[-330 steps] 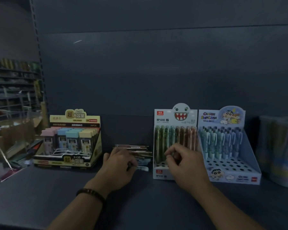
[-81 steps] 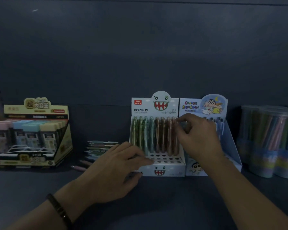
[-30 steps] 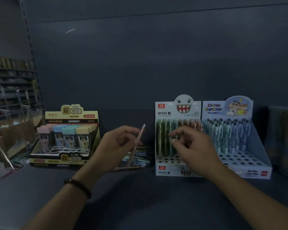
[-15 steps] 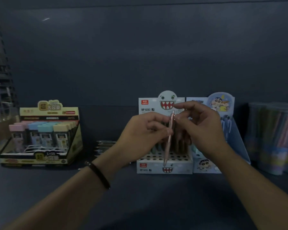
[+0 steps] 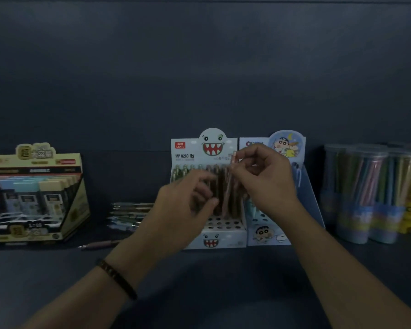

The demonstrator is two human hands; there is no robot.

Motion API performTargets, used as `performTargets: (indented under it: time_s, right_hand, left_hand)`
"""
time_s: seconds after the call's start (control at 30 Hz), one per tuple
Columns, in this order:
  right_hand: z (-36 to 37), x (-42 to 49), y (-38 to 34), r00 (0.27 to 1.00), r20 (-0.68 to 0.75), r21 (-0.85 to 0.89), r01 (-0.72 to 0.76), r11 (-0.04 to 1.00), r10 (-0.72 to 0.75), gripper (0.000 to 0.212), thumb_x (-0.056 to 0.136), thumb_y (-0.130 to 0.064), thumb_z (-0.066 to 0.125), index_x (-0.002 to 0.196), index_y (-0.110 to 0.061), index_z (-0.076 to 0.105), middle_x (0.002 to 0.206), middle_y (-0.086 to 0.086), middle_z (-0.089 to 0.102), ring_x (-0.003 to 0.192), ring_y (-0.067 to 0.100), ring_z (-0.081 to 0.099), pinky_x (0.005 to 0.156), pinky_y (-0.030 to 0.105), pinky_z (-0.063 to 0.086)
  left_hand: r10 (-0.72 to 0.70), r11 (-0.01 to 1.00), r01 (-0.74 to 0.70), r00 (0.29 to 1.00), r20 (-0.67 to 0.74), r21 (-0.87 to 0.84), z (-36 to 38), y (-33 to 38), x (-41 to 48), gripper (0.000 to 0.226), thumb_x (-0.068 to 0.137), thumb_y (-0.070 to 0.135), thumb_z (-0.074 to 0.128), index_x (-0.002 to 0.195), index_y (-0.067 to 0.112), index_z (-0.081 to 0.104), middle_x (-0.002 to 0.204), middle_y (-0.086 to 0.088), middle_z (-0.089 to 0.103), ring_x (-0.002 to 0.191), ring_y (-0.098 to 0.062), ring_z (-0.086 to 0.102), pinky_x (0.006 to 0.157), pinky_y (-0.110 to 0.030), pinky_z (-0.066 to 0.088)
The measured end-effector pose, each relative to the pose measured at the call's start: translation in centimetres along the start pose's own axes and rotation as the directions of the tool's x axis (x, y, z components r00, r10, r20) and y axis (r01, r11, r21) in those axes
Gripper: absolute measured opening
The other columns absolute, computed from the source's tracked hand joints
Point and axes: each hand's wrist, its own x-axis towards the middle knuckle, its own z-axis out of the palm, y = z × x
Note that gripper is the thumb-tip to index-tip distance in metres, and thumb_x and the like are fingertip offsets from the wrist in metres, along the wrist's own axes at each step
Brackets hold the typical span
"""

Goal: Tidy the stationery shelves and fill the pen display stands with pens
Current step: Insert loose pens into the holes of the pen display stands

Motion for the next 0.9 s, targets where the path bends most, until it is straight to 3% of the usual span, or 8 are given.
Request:
performTargets:
  time_s: [0.1,0.2,0.37,0.5,0.67,0.8,0.9]
  right_hand:
    - [-0.2,0.0,0.7,0.999,-0.035,-0.076,-0.027,0.997,0.025,0.014,0.089,-0.011,0.078,0.091,-0.023,0.072,0.077,0.007,0.067,0.064,0.030,0.065,0.060,0.040,0.060]
    - [-0.2,-0.1,1.1,0.999,-0.029,-0.135,-0.031,0.990,0.027,0.013,0.088,-0.013,0.076,0.091,-0.025,0.071,0.080,0.003,0.069,0.063,0.018,0.062,0.061,0.031,0.056]
    - [0.0,-0.3,0.8,1.000,0.008,-0.250,0.019,0.968,-0.018,0.014,0.086,-0.013,0.077,0.091,-0.026,0.073,0.076,-0.004,0.069,0.067,0.012,0.065,0.063,0.020,0.055]
    - [0.2,-0.6,0.4,0.996,0.077,-0.278,0.060,0.959,-0.040,0.026,0.088,-0.015,0.077,0.107,-0.032,0.073,0.074,-0.005,0.069,0.068,0.010,0.067,0.065,0.017,0.054]
    - [0.4,-0.6,0.5,0.983,0.162,-0.393,0.145,0.908,-0.087,0.023,0.088,-0.018,0.077,0.105,-0.033,0.074,0.069,-0.011,0.068,0.069,0.006,0.067,0.068,0.022,0.055]
    - [0.5,-0.5,0.6,0.988,0.090,-0.421,0.150,0.894,-0.123,0.005,0.088,-0.021,0.077,0.090,-0.025,0.077,0.064,-0.010,0.068,0.064,0.009,0.065,0.068,0.026,0.054]
    - [0.7,-0.5,0.7,0.992,0.086,-0.443,0.117,0.889,-0.088,0.005,0.088,-0.021,0.076,0.083,-0.021,0.074,0.061,-0.006,0.068,0.061,0.010,0.065,0.067,0.030,0.057]
  left_hand:
    - [0.127,0.973,-0.172,0.957,0.261,0.156,0.0,-0.7,-0.9,0.030,0.095,0.033,0.073,0.123,0.036,0.064,0.107,0.024,0.063,0.098,0.006,0.061,0.085,-0.016,0.054]
    - [0.183,0.957,-0.249,0.916,0.356,0.150,0.3,-0.4,-1.1,0.021,0.095,0.037,0.072,0.116,0.034,0.071,0.106,0.023,0.063,0.100,0.005,0.059,0.087,-0.018,0.051]
    - [0.174,0.959,-0.240,0.918,0.358,0.150,0.6,-0.6,-1.1,0.013,0.094,0.034,0.072,0.105,0.033,0.079,0.100,0.021,0.067,0.096,0.001,0.063,0.084,-0.025,0.056]
    - [0.167,0.959,-0.228,0.934,0.315,0.169,0.7,-0.4,-1.1,0.014,0.091,0.036,0.072,0.103,0.035,0.078,0.097,0.021,0.070,0.092,0.002,0.063,0.081,-0.029,0.058]
    - [0.141,0.978,-0.178,0.947,0.288,0.106,0.1,-0.5,-1.1,0.015,0.088,0.026,0.079,0.101,0.034,0.079,0.092,0.025,0.072,0.084,0.005,0.068,0.076,-0.019,0.059]
    - [0.135,0.987,-0.153,0.949,0.286,0.042,-0.1,-0.9,-1.0,0.014,0.088,0.022,0.080,0.098,0.032,0.081,0.091,0.027,0.073,0.084,0.007,0.070,0.075,-0.014,0.057]
    - [0.122,0.991,-0.133,0.950,0.289,0.018,-0.3,-1.0,-1.0,0.011,0.089,0.022,0.081,0.098,0.029,0.082,0.092,0.021,0.076,0.083,0.007,0.070,0.072,-0.007,0.051]
